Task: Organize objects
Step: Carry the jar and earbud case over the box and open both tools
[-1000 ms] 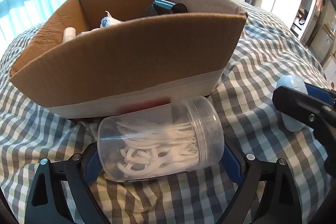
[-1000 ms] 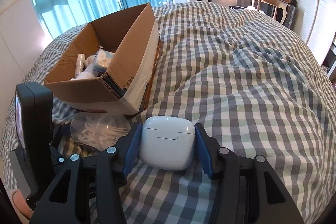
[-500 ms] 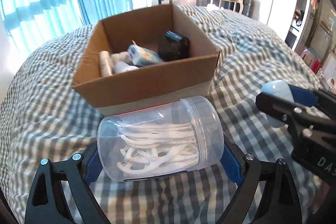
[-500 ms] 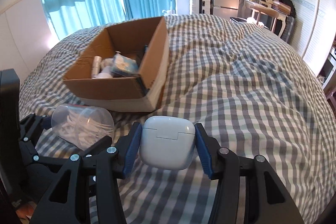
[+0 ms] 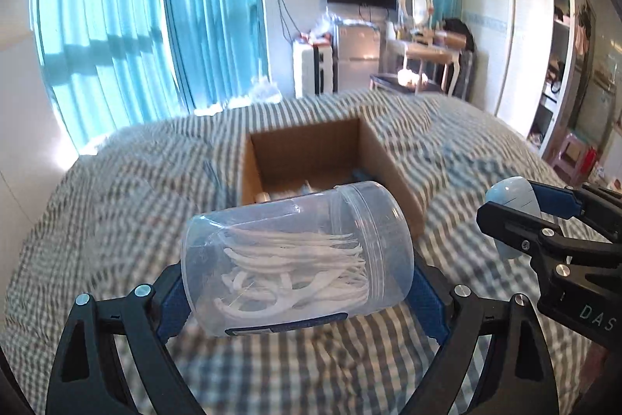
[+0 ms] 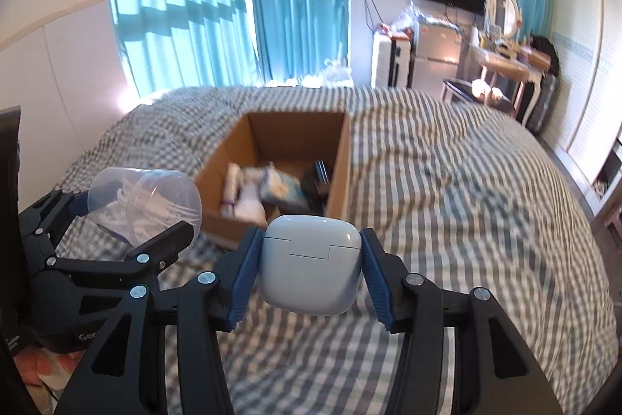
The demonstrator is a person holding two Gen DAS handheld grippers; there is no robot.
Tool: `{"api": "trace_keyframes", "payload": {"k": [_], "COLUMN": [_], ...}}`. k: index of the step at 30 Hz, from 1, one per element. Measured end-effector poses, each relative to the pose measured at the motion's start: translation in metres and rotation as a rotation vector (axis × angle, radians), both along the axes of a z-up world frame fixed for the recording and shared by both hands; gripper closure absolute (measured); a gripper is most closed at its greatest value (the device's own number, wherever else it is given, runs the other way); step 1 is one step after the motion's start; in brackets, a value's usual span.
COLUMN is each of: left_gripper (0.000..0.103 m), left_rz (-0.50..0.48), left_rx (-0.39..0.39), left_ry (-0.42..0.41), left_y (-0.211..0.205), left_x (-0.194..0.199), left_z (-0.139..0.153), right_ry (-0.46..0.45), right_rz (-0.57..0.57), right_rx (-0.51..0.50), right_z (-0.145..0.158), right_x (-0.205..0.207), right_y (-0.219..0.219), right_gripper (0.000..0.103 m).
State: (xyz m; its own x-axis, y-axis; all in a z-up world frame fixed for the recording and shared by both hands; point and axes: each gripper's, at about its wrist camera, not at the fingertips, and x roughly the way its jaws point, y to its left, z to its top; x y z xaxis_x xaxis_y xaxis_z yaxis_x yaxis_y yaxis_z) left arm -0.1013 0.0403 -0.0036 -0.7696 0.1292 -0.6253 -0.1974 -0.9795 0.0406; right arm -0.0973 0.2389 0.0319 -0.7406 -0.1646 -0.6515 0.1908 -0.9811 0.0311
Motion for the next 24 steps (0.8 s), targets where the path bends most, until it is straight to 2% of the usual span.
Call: {"api": "trace_keyframes", "payload": {"k": [7,12,16,19,24], "left_gripper": [0.009,0.009,0.009,0.009,0.009], "left_rz": [0.033,0.061,0.072,0.079,0.027], "left_rx": [0.002,0.017,0.010,-0.015,-0.055], "left_ry": [0.071,0.078,0.057,0.029,-0.026], "left_y": [-0.012,-0.019,-0.021,-0.016,-0.001], "left_x": [-0.048,-0.093,-0.132,-0.162,-0.193], "left_z": [0.035,0.041,0.030,0.011,-0.029], "right_ry": [0.064,0.067,0.041,0.015,-0.052], "right_rz": [0.038,0.024,0.007,0.001,0.002], "right_rx": [0.004,-0.013,-0.039,-0.045,-0.047], "right_z": [0.038,0.049,0.044,0.032,0.001], "right_x": [-0.044,-0.096,-0.145,-0.179,-0.227], "right_y": [-0.020,-0.025,-0.025,-0.026,-0.034], "right_gripper": [0.052,0.052,0.052,0.052,0.052]}}
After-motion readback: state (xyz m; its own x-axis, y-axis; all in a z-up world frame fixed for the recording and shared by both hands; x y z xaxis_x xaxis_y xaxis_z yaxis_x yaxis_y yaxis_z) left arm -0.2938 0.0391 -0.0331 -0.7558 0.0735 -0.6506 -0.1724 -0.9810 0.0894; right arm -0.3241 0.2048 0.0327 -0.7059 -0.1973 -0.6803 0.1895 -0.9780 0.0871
